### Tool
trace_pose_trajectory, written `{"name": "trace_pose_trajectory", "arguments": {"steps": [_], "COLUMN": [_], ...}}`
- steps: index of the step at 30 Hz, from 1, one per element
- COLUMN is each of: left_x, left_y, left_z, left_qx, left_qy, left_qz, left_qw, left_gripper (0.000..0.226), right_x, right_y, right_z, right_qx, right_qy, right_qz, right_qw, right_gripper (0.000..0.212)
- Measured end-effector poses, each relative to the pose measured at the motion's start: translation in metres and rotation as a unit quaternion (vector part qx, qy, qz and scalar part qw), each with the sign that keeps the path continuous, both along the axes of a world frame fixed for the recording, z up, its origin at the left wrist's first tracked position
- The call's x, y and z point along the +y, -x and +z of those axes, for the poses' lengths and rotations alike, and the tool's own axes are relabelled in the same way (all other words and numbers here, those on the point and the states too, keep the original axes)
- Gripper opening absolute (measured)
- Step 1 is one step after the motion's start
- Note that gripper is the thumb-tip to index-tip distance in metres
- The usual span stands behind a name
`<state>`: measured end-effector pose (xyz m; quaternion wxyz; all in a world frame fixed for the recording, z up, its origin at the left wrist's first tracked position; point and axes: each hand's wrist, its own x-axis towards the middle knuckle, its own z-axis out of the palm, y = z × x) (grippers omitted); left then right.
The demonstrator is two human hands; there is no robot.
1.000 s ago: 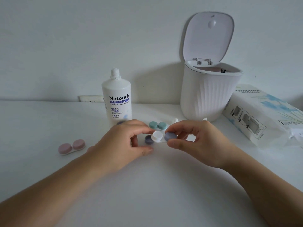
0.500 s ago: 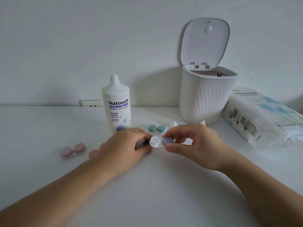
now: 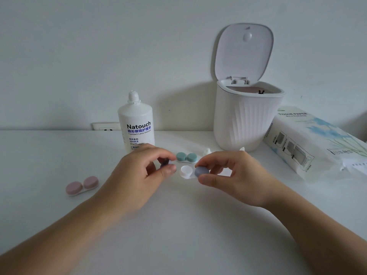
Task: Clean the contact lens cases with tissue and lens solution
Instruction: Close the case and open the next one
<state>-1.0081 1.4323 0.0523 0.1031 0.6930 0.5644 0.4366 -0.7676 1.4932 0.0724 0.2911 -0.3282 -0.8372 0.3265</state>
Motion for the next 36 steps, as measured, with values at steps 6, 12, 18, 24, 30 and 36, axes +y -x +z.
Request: {"name": "trace_pose_trajectory", "arguments": {"steps": [6, 12, 18, 24, 30, 36], "left_x": [-0.003, -0.001, -0.004, -0.004, -0.004, -0.004], "left_y": [0.000, -0.003, -0.010, -0.013, -0.013, -0.014], "left_z": [0.007, 0.007, 0.006, 0.005, 0.002, 0.004], "left_qx": [-0.149, -0.228, -0.219, -0.178, -0.140, -0.125], "left_qy": [0.005, 0.036, 0.069, 0.077, 0.078, 0.074], "left_qz": [-0.015, -0.055, -0.091, -0.102, -0.090, -0.091], "left_qw": [0.989, 0.971, 0.969, 0.976, 0.983, 0.985], "left_gripper": [0.030, 0.040, 0.035, 0.033, 0.040, 0.037], "right_x": [0.000, -0.003, -0.005, -0.005, -0.005, -0.004], "right_y": [-0.001, 0.000, 0.002, 0.003, 0.004, 0.004], "right_z": [0.000, 0.001, 0.002, 0.001, 0.000, -0.001], "right_qx": [0.001, -0.009, -0.020, -0.021, -0.027, -0.020], "right_qy": [-0.005, -0.011, -0.015, -0.007, -0.005, -0.002], "right_qz": [0.006, 0.004, 0.003, 0.010, 0.016, 0.014], "right_qw": [1.000, 1.000, 1.000, 1.000, 0.999, 1.000], "right_gripper": [0.012, 0.013, 0.012, 0.013, 0.014, 0.014]}}
